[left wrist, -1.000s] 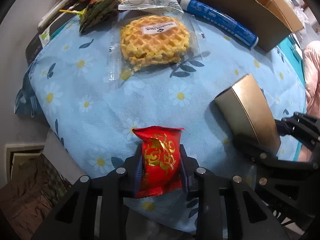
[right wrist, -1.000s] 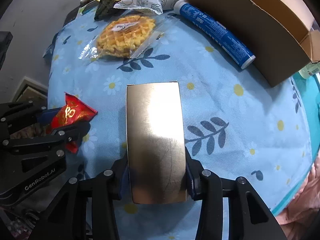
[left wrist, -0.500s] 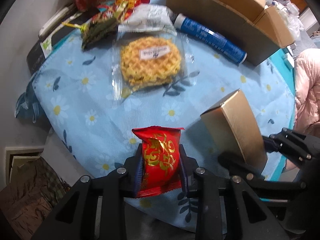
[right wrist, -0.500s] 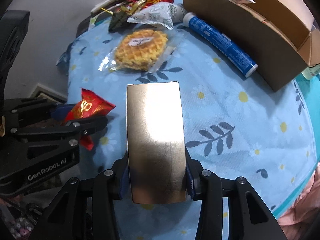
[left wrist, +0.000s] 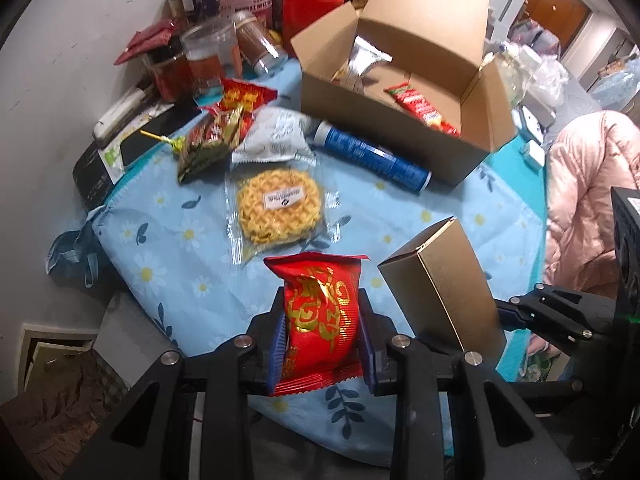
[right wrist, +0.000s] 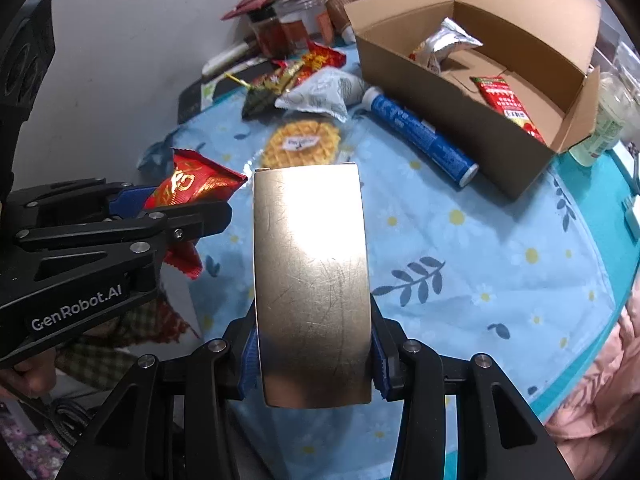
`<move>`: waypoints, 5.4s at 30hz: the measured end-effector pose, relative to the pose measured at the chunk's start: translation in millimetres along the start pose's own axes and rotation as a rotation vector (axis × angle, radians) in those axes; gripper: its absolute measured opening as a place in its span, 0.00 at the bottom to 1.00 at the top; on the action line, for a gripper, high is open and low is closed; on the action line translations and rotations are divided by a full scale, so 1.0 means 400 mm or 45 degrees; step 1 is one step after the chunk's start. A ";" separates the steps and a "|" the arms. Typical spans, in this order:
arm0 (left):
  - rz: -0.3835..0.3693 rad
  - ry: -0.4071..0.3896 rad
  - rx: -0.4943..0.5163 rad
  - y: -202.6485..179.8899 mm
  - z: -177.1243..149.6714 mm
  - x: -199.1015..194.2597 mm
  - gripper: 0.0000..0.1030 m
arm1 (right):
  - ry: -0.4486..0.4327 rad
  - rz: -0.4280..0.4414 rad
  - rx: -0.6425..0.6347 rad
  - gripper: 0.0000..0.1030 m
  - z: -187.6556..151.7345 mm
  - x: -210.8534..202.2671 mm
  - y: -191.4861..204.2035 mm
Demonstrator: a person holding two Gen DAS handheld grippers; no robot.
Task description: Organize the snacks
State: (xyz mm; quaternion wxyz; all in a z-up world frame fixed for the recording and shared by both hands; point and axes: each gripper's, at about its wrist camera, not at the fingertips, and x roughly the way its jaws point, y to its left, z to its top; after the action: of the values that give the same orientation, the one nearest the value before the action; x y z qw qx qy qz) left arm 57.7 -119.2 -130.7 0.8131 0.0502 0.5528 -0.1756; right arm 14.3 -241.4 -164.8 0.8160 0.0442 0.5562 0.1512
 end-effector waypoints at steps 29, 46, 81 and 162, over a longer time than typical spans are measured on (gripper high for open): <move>-0.089 -0.289 0.177 -0.151 0.356 -0.114 0.29 | -0.280 -0.129 0.029 0.42 0.246 -0.226 -0.179; -0.112 -0.309 0.262 -0.188 0.588 0.013 0.29 | -0.305 -0.224 0.088 0.42 0.436 -0.174 -0.337; -0.037 -0.103 0.405 -0.211 0.734 0.412 0.30 | -0.084 -0.341 0.181 0.43 0.567 0.144 -0.540; 0.106 -0.355 -0.014 0.034 0.139 -0.240 0.56 | -0.297 -0.294 -0.008 0.59 0.180 -0.230 0.031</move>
State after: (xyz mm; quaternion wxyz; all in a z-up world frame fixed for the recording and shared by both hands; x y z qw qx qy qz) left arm 80.2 -99.7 -23.0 0.8889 0.0438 0.4327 -0.1441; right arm 47.2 -250.0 -52.4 0.8872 -0.0056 0.4584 0.0519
